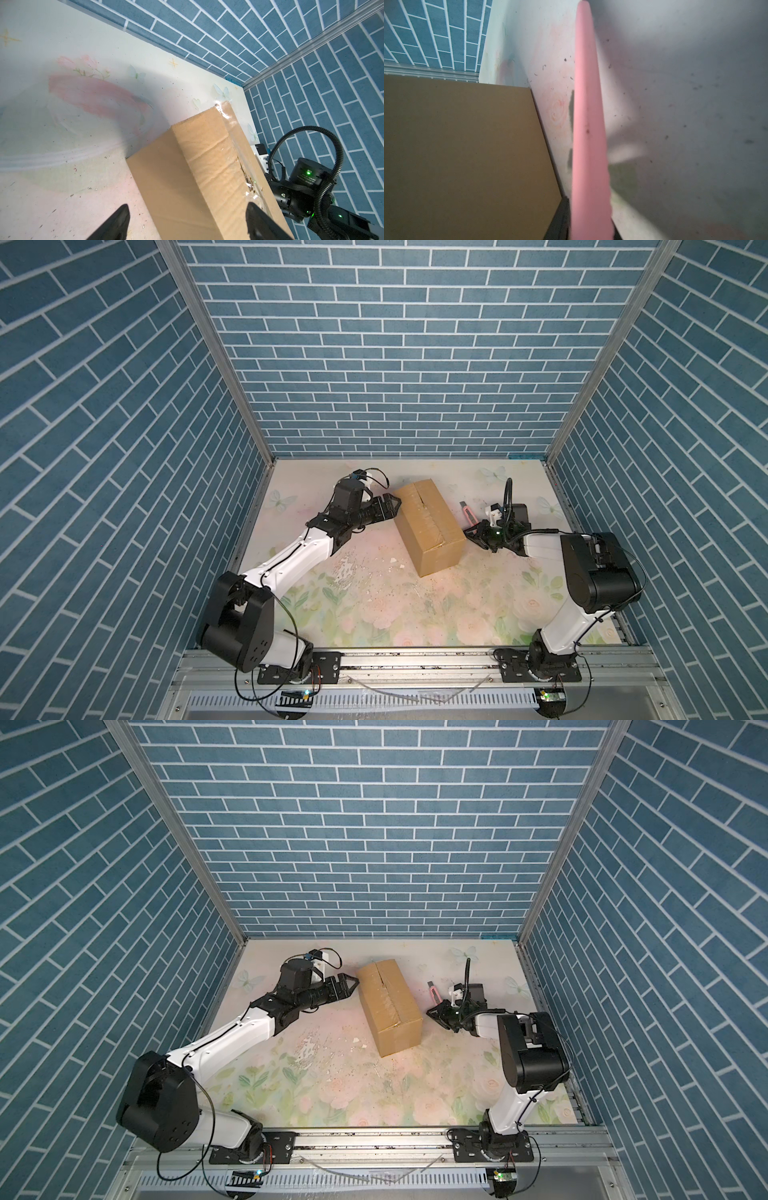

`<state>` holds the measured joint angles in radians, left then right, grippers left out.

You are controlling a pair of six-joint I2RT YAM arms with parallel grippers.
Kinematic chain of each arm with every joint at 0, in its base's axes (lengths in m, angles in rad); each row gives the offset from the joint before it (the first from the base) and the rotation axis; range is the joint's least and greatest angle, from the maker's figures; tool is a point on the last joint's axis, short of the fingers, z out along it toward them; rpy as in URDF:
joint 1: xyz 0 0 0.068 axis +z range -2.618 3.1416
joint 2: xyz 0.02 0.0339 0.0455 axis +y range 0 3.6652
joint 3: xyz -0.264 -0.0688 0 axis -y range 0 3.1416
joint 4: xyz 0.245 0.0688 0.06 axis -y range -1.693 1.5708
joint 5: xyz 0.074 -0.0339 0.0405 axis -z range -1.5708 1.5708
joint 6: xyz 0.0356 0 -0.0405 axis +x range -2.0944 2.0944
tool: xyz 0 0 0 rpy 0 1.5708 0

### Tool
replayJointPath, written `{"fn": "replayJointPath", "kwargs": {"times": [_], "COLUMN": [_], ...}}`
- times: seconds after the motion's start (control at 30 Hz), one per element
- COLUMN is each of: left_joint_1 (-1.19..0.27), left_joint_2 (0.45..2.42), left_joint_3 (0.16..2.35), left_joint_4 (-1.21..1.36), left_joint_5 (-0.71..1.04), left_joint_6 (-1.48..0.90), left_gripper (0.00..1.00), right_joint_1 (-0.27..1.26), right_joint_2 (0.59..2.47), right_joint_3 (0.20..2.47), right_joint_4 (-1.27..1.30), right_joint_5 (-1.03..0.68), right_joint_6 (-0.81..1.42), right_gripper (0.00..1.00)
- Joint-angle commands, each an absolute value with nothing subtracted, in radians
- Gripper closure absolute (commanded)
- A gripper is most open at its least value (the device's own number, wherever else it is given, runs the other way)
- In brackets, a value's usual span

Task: Unpack the express box
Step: 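Open the right gripper to drop the cutter on the table and withdraw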

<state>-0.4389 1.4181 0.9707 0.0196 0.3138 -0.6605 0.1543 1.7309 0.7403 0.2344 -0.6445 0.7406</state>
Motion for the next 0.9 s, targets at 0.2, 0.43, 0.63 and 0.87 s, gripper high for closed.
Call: {"fn": "replayJointPath", "kwargs": {"times": [0.2, 0.43, 0.63, 0.87], "left_joint_1": [-0.434, -0.433, -0.433, -0.434], "left_joint_2": [1.37, 1.35, 1.353, 1.418], "left_joint_3": [0.936, 0.918, 0.924, 0.98], "left_joint_4": [0.021, 0.031, 0.014, 0.014], "left_joint_5": [0.308, 0.32, 0.344, 0.383], "left_joint_6": [-0.652, -0.658, -0.657, -0.652], "left_gripper": [0.12, 0.12, 0.11, 0.11], "right_joint_1": [0.151, 0.152, 0.153, 0.158], "right_joint_2": [1.7, 1.643, 1.565, 1.371], "right_joint_3": [0.721, 0.691, 0.649, 0.637], "right_joint_4": [0.147, 0.082, 0.011, -0.236], "right_joint_5": [-0.627, -0.586, -0.526, -0.436], "right_joint_6": [0.783, 0.811, 0.831, 0.809], "right_gripper": [0.65, 0.5, 0.39, 0.29]}}
